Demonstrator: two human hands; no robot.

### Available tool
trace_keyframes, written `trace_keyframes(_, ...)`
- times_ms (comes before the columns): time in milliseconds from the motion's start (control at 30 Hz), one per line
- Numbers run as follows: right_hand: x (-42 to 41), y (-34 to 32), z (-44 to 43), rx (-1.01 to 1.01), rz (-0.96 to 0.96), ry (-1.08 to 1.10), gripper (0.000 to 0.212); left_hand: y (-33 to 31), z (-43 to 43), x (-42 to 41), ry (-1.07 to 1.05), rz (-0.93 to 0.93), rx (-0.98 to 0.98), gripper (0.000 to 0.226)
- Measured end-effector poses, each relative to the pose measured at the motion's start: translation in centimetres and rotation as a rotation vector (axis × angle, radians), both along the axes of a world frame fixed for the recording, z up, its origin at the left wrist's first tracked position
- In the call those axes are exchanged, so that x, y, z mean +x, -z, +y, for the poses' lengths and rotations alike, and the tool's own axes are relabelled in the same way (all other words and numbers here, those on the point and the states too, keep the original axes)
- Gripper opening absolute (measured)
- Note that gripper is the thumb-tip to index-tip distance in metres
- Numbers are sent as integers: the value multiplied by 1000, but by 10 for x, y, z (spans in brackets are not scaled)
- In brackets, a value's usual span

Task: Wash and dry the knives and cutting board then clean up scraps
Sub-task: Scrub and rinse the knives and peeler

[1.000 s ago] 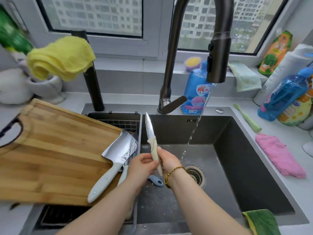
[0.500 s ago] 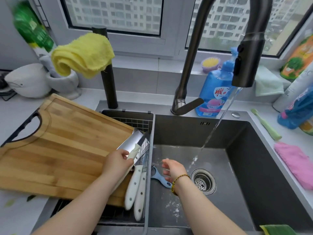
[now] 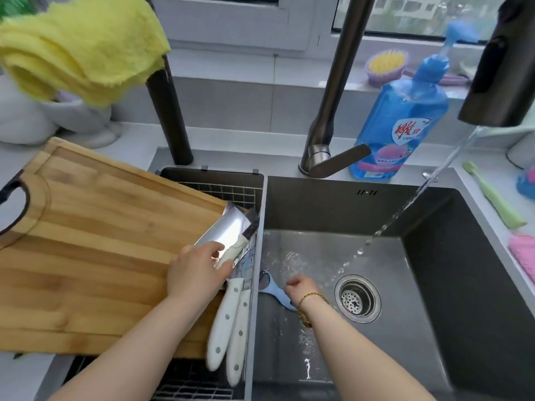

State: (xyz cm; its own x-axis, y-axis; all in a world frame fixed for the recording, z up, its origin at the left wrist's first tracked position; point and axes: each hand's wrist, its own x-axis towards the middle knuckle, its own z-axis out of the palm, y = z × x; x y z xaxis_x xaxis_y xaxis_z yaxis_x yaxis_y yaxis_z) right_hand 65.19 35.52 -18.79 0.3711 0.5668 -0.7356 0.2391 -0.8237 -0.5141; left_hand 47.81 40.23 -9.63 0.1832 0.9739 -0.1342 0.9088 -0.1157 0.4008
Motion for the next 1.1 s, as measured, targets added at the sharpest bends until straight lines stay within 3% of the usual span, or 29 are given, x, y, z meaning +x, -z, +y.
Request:
trace_keyframes(100, -4, 15, 0, -88, -135, -254, 36, 4, -3, 5, 36, -18, 73, 41)
trace_keyframes(233, -7, 33, 4, -107, -342, -518, 41, 8, -14, 27, 272, -101, 191, 55)
trace_keyframes(333, -9, 43, 7, -127, -434, -651, 42, 10, -17, 42, 371, -30, 28, 73)
trace_keyframes(467, -7, 47, 6, -165, -487, -713, 40, 21, -18, 44, 398, 119, 141, 60)
trace_keyframes(767, 14, 22, 4, -200, -355, -489, 36, 16, -22, 46, 402, 235, 73, 57)
trace_keyframes(900, 15, 0, -8, -116, -208, -395, 32, 17, -23, 45, 369, 146, 36, 87)
trace_keyframes(967, 18, -15, -18, -26, -113, -331, 28, 13, -26, 47, 361, 148, 79, 77)
trace_keyframes(1100, 26, -52, -42, 120, 130, -86, 20, -9, -36, 56, 381, 328, 113, 57)
